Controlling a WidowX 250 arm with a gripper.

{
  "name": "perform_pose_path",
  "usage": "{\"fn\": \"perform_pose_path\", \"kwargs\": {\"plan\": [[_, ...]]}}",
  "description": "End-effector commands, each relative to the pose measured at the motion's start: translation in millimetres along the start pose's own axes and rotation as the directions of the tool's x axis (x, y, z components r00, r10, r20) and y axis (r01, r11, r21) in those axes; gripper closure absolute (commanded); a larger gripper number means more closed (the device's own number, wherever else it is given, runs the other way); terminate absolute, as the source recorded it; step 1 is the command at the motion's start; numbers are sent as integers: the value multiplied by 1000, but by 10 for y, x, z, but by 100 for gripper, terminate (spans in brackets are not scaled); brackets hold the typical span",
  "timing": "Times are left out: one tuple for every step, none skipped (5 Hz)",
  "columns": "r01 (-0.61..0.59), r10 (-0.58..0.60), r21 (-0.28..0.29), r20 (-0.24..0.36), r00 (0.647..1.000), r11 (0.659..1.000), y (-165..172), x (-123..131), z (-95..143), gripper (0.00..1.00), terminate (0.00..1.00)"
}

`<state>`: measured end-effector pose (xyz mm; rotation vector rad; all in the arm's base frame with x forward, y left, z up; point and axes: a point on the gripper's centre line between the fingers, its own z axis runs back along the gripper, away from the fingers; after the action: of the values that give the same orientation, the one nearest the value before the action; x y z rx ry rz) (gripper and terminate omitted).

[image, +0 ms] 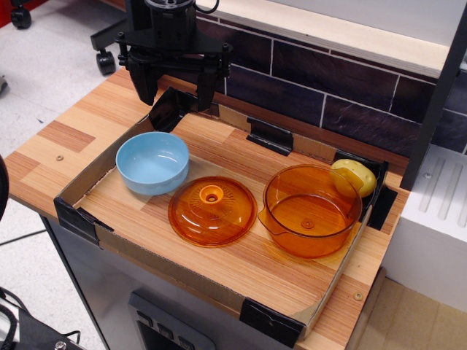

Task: Put lid on pot

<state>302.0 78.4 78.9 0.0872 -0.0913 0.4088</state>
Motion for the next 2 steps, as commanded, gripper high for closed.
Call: {"fn": "perform_pose_path", "kwargs": {"plan": [[0, 0, 0, 0, 1000, 1000, 0, 0, 0, 0, 0], [64, -64, -15, -16, 998, 998, -60, -18, 47, 0, 0]]}}
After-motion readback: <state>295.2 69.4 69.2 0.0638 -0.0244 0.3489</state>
